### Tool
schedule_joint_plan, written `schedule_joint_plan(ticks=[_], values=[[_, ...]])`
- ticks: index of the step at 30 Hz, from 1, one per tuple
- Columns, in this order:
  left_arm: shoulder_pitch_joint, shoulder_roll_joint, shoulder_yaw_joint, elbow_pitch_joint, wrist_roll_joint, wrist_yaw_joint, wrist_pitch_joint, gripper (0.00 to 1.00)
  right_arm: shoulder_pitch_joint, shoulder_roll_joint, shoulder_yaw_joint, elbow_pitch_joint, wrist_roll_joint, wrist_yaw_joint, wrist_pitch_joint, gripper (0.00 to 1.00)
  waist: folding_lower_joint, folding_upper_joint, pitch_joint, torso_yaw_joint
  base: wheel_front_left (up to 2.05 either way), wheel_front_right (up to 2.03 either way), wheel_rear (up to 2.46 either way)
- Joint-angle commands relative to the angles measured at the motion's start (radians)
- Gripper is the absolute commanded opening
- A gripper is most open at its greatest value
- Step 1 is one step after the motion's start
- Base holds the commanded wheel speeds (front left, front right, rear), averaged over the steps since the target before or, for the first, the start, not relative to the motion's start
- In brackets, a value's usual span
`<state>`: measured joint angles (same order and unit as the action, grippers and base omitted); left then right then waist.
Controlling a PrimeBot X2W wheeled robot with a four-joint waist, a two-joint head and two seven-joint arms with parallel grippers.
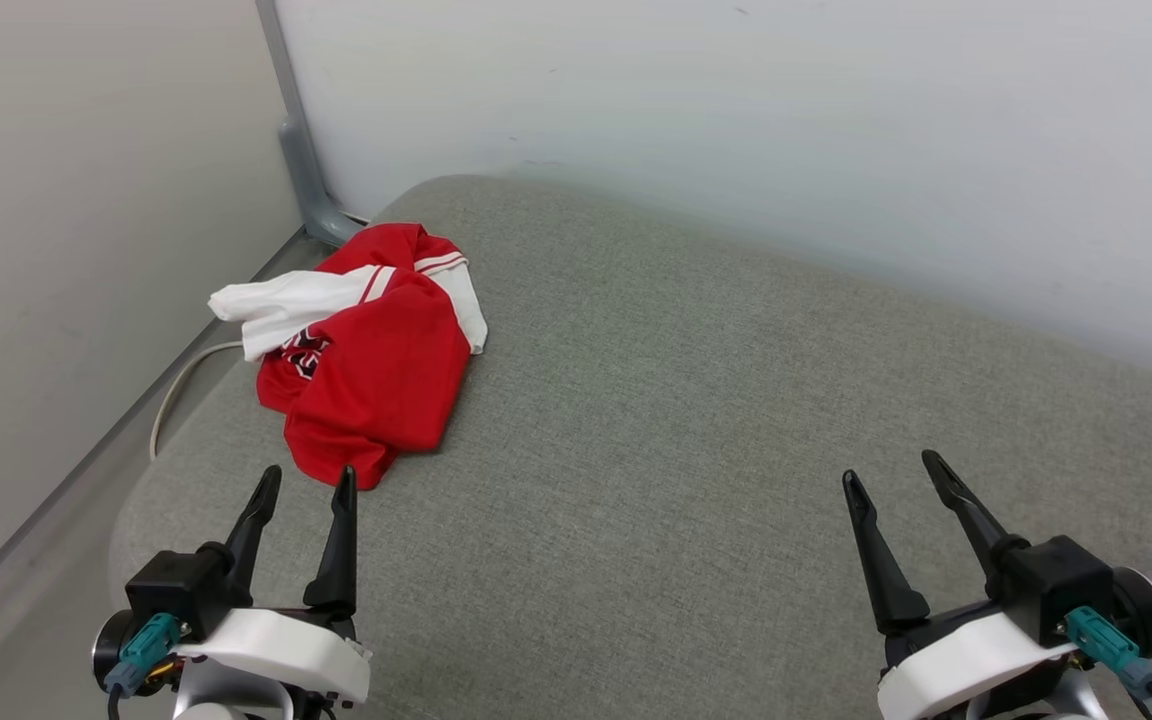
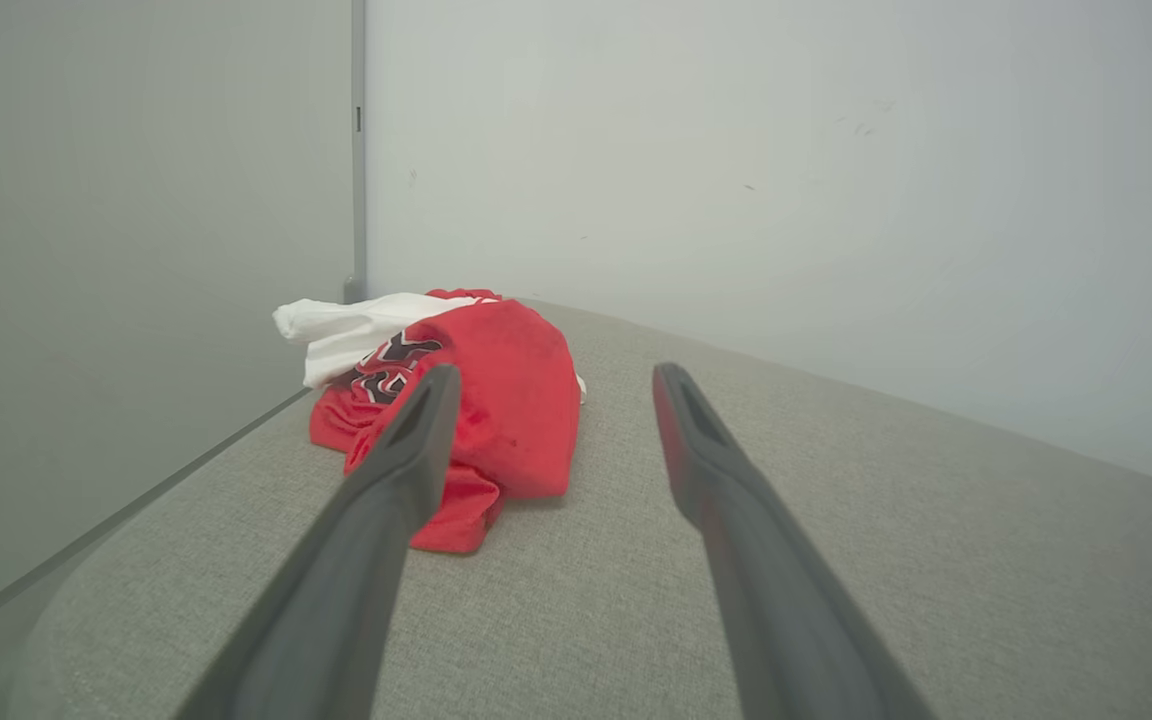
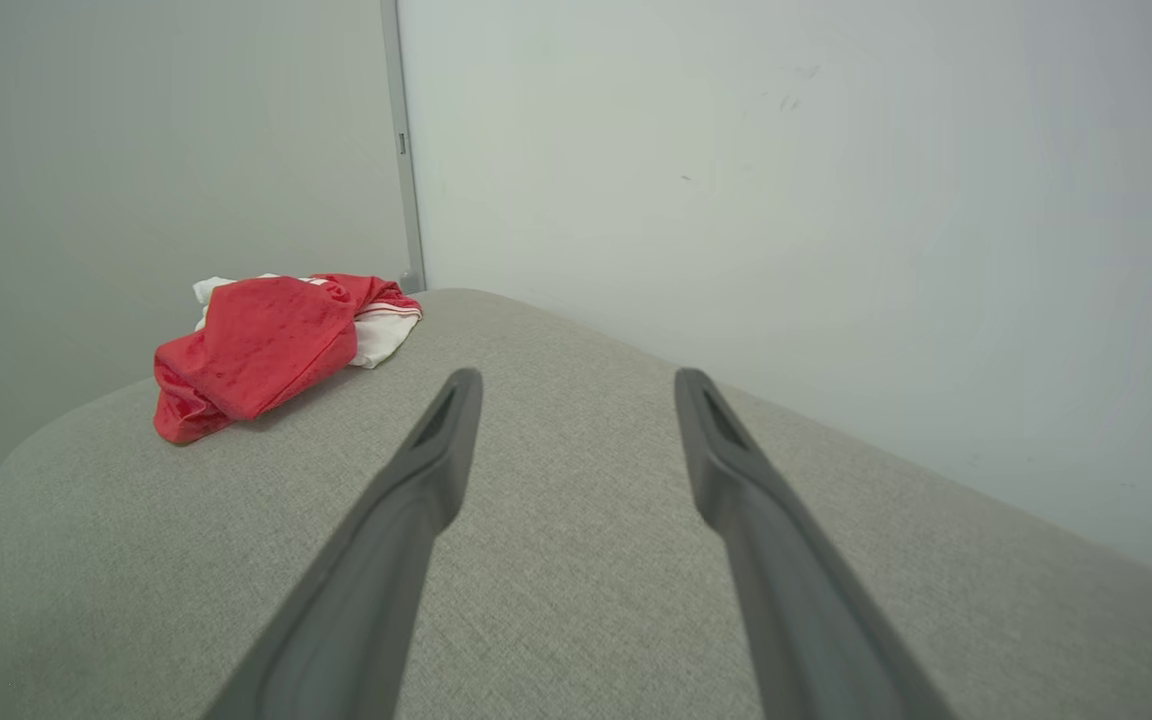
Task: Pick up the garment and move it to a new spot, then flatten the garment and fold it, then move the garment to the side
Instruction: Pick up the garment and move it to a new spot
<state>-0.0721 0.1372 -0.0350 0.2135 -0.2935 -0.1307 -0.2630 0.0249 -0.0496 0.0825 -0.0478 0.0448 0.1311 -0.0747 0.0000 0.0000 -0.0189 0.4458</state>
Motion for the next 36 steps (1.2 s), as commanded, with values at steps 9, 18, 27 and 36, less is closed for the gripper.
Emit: schedule_joint_plan(ticks=[9, 18, 27, 36], values=[[-0.034, 0.014, -0.006, 0.016, -0.016, 0.0, -0.002, 1.0, -0.007, -0.001, -0.006, 0.012, 0.002, -0.001, -0.005, 1.0, 0.0, 0.0, 0.012, 0.01, 0.0, 0.0, 0.0], [-0.185, 0.088, -0.017, 0.145, -0.126, 0.0, 0.019, 1.0, -0.049, -0.001, -0.013, -0.013, -0.03, -0.001, 0.015, 1.0, 0.0, 0.0, 0.109, -0.004, 0.0, 0.0, 0.0], [-0.423, 0.211, -0.034, 0.299, -0.337, 0.0, 0.266, 1.0, -0.13, -0.001, -0.015, -0.05, -0.087, -0.001, 0.047, 1.0, 0.0, 0.0, 0.262, -0.061, 0.0, 0.0, 0.0], [-0.601, 0.351, -0.108, 0.426, -0.525, 0.0, 0.54, 1.0, -0.209, -0.001, -0.002, -0.093, -0.135, -0.001, 0.074, 1.0, 0.0, 0.0, 0.409, -0.135, 0.0, 0.0, 0.0]])
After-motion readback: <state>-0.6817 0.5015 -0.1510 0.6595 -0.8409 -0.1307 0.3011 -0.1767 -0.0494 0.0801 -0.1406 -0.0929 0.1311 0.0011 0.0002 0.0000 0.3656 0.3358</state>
